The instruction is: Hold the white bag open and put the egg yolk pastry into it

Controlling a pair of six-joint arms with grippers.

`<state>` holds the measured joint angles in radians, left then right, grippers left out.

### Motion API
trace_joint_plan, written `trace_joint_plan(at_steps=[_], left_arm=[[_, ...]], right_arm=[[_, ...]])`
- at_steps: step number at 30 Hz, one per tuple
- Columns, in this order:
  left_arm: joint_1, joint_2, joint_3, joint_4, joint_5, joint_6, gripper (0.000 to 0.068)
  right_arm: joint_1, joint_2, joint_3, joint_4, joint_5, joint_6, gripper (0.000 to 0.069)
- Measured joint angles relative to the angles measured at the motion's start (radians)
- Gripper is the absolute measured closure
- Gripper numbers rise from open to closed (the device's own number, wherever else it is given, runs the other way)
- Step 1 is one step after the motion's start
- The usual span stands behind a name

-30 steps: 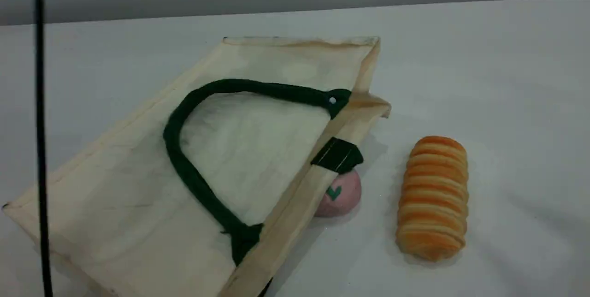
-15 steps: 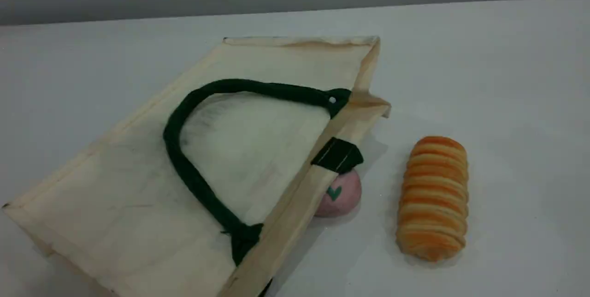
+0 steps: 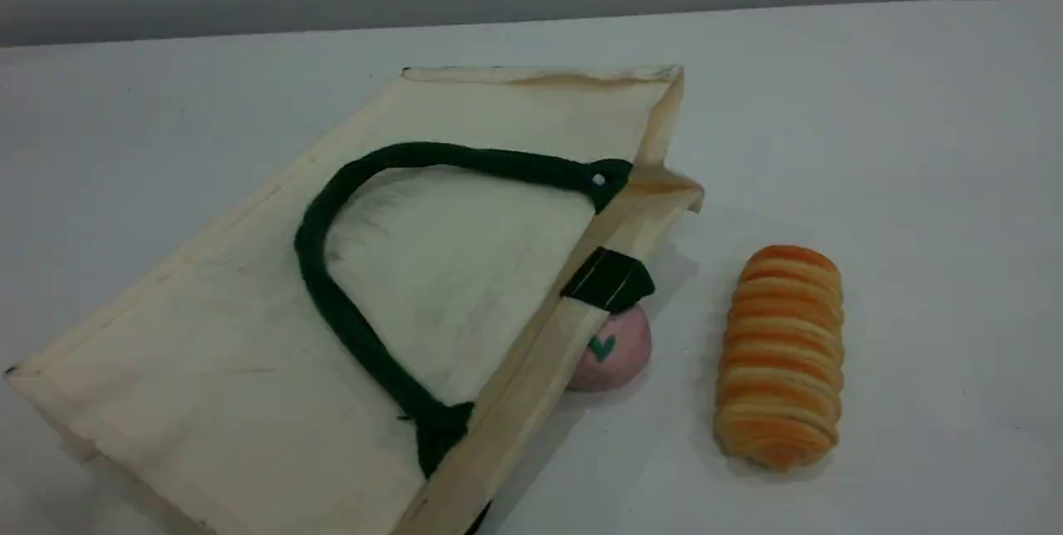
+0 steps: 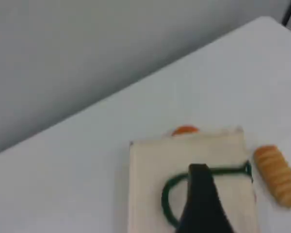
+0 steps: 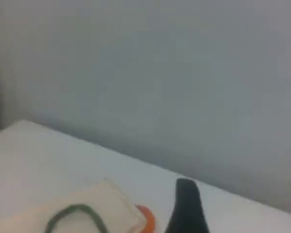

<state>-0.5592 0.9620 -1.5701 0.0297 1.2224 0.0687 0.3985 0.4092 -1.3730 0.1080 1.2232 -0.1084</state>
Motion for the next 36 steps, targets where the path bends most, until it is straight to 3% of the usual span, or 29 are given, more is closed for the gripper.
trace_joint_plan(at_steps=[7,17,23,36], left_arm=[[0.000,-0.298,0.304,-0.007,-0.001,0.000,0.0239],[0.000,-0.737,0.727,-0.011,-0.001,-0.002,0.0239],[0.000,-0.836,0.908,-0.004,-0.001,-0.002,0.0239],[0.000,-0.835,1.023,-0.006,-0.049,-0.069,0.0239]], right_arm=[[0.000,-0.092,0.123,0.089,-0.003,0.010,0.0220],[0.000,-0.230,0.553,0.021,-0.003,-0.013,0.0220],[0.000,-0.231,0.787,0.020,-0.052,-0.013,0.0220],[0.000,-0.231,0.868,0.027,-0.155,-0.015,0.0221]])
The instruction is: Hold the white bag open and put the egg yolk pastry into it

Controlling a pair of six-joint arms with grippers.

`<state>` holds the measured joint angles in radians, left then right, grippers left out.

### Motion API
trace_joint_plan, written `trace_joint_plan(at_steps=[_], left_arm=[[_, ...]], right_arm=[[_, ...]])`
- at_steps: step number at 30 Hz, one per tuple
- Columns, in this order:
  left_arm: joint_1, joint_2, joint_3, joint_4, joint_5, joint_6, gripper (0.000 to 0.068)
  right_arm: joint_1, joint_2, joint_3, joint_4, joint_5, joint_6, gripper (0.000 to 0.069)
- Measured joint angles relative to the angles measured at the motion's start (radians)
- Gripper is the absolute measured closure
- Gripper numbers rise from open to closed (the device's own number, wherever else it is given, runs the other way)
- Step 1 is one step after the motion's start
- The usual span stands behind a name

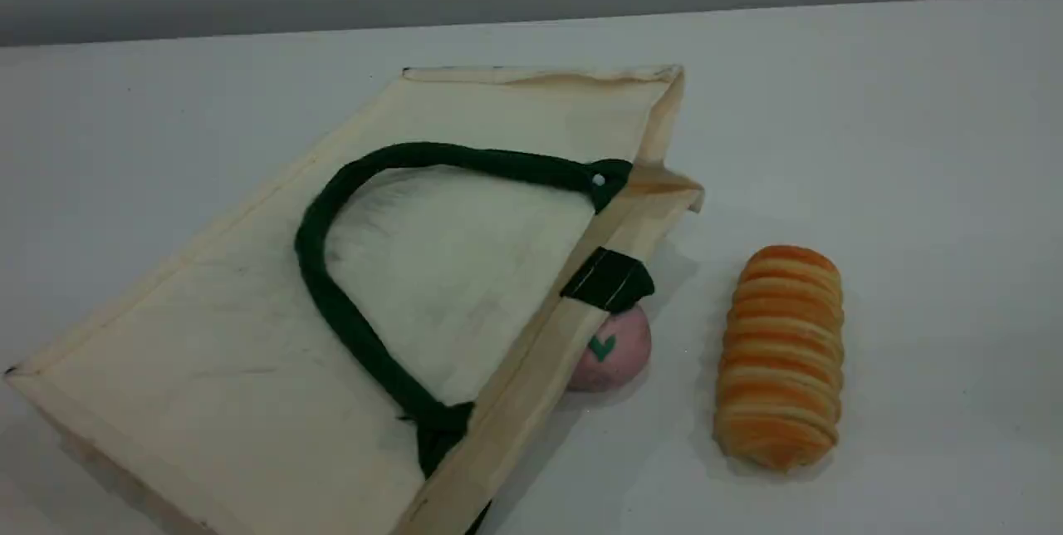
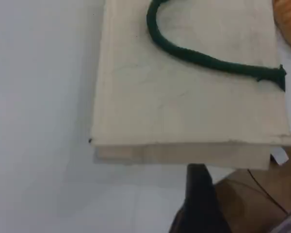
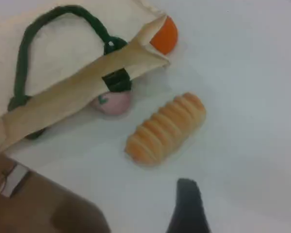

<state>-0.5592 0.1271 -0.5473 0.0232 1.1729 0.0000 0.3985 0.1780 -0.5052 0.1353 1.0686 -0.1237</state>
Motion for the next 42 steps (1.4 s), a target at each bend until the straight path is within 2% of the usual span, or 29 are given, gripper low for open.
trace_joint_plan(at_steps=[13,24,26,28,31,38,39,42], left_arm=[[0.000,0.000,0.045,-0.004,-0.090,-0.015,0.0239],[0.000,0.000,0.046,-0.004,-0.093,-0.016,0.0239],[0.017,0.000,0.046,-0.005,-0.093,-0.016,0.0239],[0.053,0.000,0.046,-0.005,-0.094,-0.016,0.0239],[0.138,0.000,0.046,-0.005,-0.094,-0.016,0.0239],[0.405,0.000,0.045,-0.005,-0.094,-0.016,0.0239],[0.446,0.000,0.045,-0.005,-0.094,-0.016,0.0239],[0.502,-0.002,0.045,-0.005,-0.094,-0.016,0.0239]], right_arm=[[0.000,-0.007,-0.002,0.000,-0.002,-0.001,0.0221],[0.000,-0.008,-0.002,0.000,-0.001,-0.001,0.0221],[-0.009,-0.008,-0.003,0.000,-0.001,-0.001,0.0221],[-0.040,-0.008,-0.003,0.000,-0.001,-0.001,0.0221],[-0.133,-0.014,-0.003,0.000,-0.001,-0.001,0.0221],[-0.372,-0.094,-0.003,-0.001,0.000,-0.001,0.0221],[-0.388,-0.108,-0.003,-0.001,0.000,-0.001,0.0221],[-0.401,-0.147,-0.003,-0.001,0.000,-0.001,0.0221]])
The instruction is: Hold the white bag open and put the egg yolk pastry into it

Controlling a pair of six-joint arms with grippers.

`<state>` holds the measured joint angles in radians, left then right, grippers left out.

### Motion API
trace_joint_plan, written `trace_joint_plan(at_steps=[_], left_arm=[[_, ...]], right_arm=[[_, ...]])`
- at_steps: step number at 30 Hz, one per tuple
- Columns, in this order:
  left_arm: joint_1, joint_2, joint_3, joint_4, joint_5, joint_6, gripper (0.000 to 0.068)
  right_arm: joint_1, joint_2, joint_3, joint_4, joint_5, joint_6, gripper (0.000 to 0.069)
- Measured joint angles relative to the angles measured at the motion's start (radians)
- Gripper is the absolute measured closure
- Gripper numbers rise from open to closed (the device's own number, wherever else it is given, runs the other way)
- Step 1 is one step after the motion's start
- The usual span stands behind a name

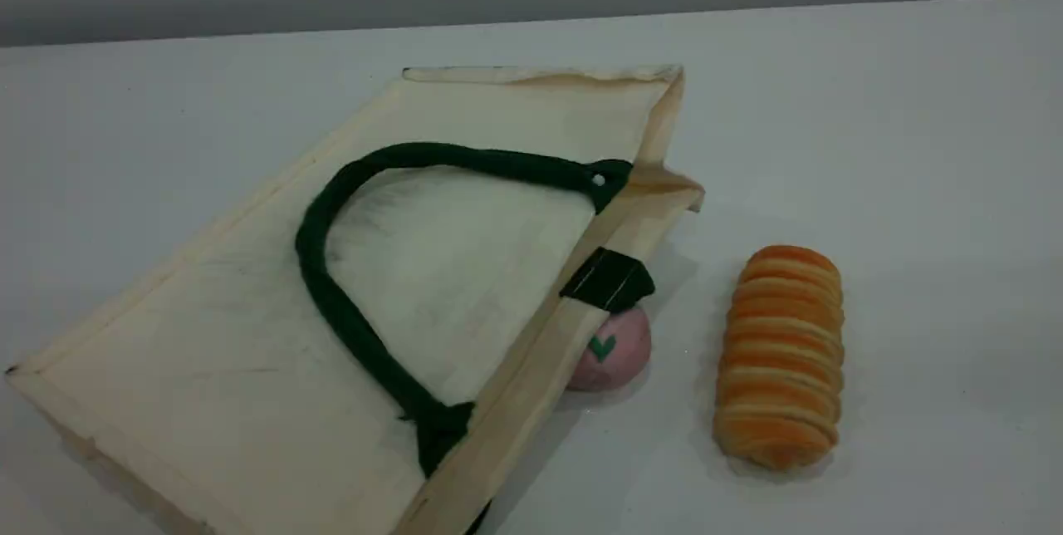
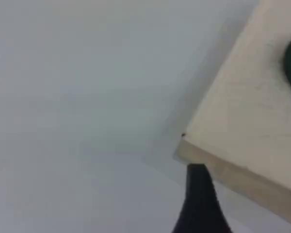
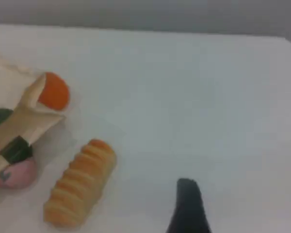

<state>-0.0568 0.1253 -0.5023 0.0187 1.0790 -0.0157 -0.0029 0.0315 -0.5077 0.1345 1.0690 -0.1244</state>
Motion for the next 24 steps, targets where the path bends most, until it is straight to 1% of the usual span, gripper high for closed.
trace_joint_plan(at_steps=[7,12,24], left_arm=[[0.011,-0.071,0.000,0.000,0.001,0.000,0.0239],[0.056,-0.118,0.000,0.001,0.001,0.000,0.0239],[0.054,-0.126,-0.001,0.001,0.001,0.000,0.0239]], right_arm=[[0.000,-0.032,0.000,0.001,0.001,0.000,0.0221],[0.001,-0.031,0.000,0.000,0.001,0.000,0.0221],[0.001,-0.031,0.000,0.001,-0.001,0.000,0.0221]])
